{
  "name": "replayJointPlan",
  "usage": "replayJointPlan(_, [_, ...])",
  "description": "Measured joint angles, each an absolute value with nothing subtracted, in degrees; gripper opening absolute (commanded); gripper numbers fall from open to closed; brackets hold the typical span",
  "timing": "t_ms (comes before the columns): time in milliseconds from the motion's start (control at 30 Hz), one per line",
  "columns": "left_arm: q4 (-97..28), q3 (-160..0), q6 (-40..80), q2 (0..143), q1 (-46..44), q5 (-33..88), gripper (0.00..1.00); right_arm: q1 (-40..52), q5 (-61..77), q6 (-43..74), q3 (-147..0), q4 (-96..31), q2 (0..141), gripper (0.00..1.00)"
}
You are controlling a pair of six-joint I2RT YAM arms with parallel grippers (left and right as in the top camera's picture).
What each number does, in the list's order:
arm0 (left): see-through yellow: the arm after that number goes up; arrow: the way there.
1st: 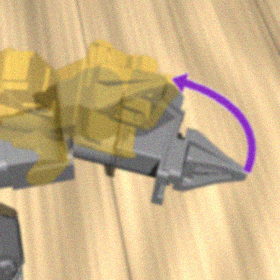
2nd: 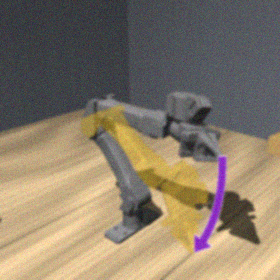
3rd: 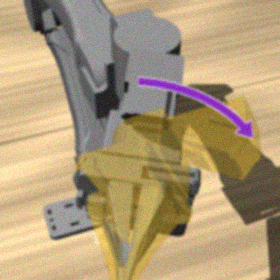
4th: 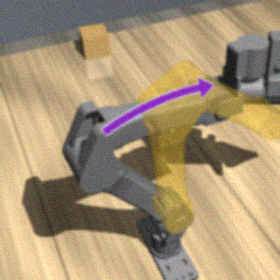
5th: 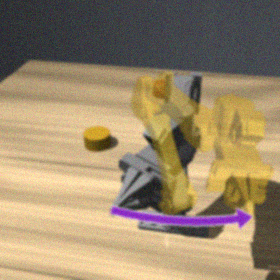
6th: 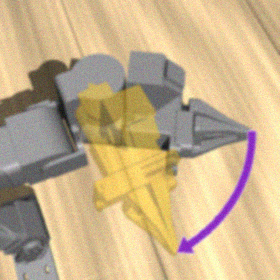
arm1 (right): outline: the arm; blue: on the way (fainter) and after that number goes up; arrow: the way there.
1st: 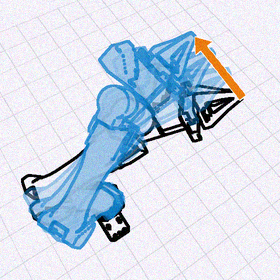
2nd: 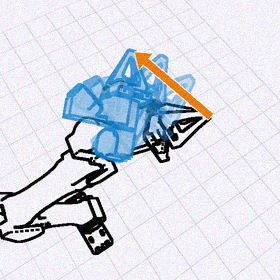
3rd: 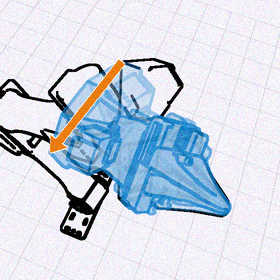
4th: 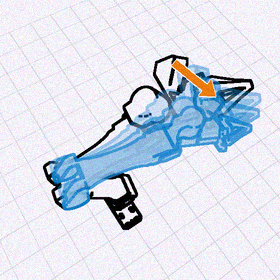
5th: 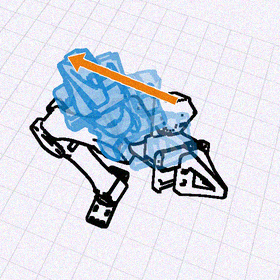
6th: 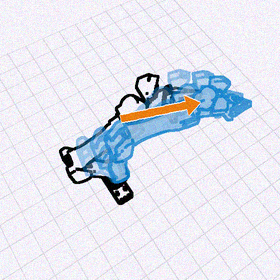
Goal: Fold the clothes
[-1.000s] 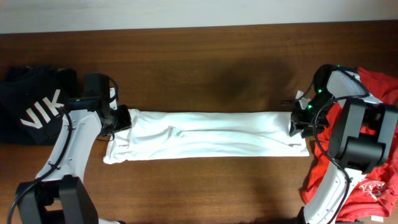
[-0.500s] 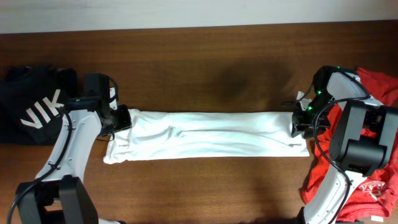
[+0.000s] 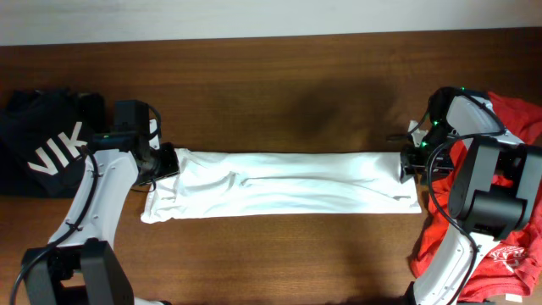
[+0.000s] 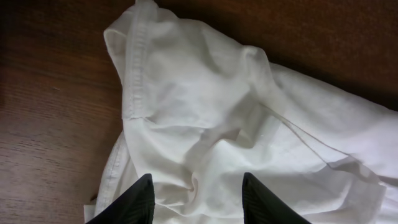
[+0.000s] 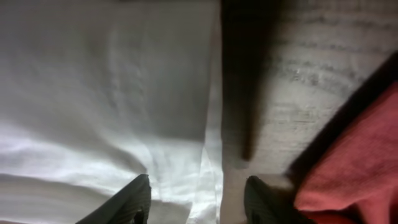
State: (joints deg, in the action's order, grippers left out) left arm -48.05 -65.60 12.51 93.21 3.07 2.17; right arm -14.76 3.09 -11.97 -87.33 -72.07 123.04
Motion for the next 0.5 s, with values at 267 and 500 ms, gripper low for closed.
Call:
replayJointPlan(267, [-48.1, -65.6, 12.5, 93.2, 3.1, 2.2, 0.45, -14.8, 5.5, -11.9, -85.4, -71.0, 123.0, 0.53])
replayJointPlan(500, [-48.0, -65.6, 12.5, 93.2, 3.1, 2.2, 0.45, -14.7, 9.5, -11.8, -84.6, -71.5, 122.9, 0.31])
